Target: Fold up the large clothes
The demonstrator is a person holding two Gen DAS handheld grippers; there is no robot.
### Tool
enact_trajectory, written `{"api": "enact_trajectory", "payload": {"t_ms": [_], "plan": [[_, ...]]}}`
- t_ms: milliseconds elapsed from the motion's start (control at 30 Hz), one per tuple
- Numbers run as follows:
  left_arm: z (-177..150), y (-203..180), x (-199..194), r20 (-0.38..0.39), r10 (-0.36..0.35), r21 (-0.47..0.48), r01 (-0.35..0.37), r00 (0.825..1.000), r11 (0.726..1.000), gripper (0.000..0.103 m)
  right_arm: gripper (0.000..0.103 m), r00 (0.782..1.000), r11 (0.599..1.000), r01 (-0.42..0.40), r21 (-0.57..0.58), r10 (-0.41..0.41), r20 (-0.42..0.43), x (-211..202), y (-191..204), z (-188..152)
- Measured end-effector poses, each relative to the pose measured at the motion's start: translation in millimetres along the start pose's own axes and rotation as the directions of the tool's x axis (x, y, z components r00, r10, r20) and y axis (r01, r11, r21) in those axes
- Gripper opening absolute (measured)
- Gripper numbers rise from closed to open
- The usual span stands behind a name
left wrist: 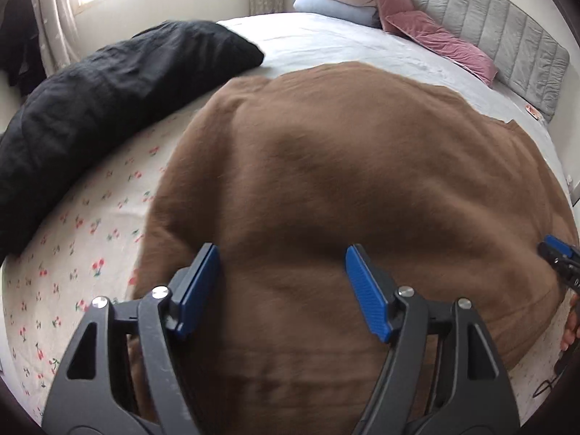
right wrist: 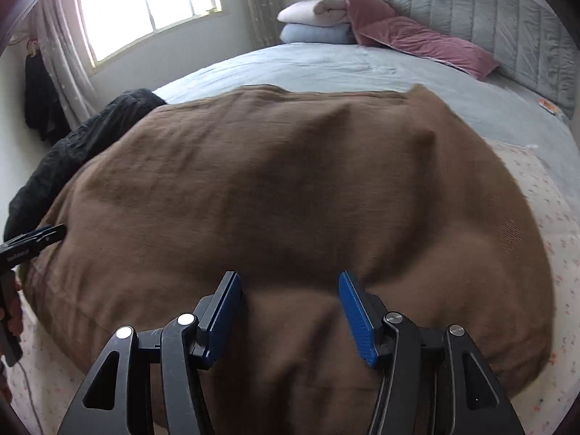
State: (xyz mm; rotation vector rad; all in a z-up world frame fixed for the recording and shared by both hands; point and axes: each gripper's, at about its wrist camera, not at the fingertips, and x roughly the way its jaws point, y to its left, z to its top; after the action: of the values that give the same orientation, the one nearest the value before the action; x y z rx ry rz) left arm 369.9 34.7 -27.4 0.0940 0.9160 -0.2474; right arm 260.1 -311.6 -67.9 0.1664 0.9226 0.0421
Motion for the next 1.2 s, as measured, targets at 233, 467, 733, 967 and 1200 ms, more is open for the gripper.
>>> {"api": "enact_trajectory", "payload": {"t_ms": [233,467,733,967,1200], "plan": [[-20.9,74.0,-60.4,-0.013,0.017,-0.265,-0.020,1.000,0.964,0.072,0.060,0.995,0.940,0.035,0.338,-0.063,0.072,-78.6,-95.3,-19.5],[-58.5,85.0,-79.9,-0.073,-0.132,-0.383,0.095,0.989,0.919,0.075,0.063,0.998,0.816,-0.056,0.576,0.030,0.054,-89.8,-134.8,-53.7],[-84.1,93.5,-43.0,-0.044,-0.380,-0.566,0.290,0.924,0.771,0.073,0.061,0.958,0.597,-0.266,0.757,0.253,0.136,-36.2,-150.4,-80.0],[-89.1,85.4,-39.7,-0.001,-0.353,-0.567,0.290,0.936,0.771,0.030,0.015,0.920,0.670,-0.382,0.637,0.209,0.332,-93.2,-137.8,-42.0],[-85.7,79.2,-37.9,-0.031,-0.340,-0.512,0.277,0.940,0.813,0.036,0.027,0.920,0.496,-0.361,0.790,0.326,0.216,-30.7,-186.6,-86.6]]}}
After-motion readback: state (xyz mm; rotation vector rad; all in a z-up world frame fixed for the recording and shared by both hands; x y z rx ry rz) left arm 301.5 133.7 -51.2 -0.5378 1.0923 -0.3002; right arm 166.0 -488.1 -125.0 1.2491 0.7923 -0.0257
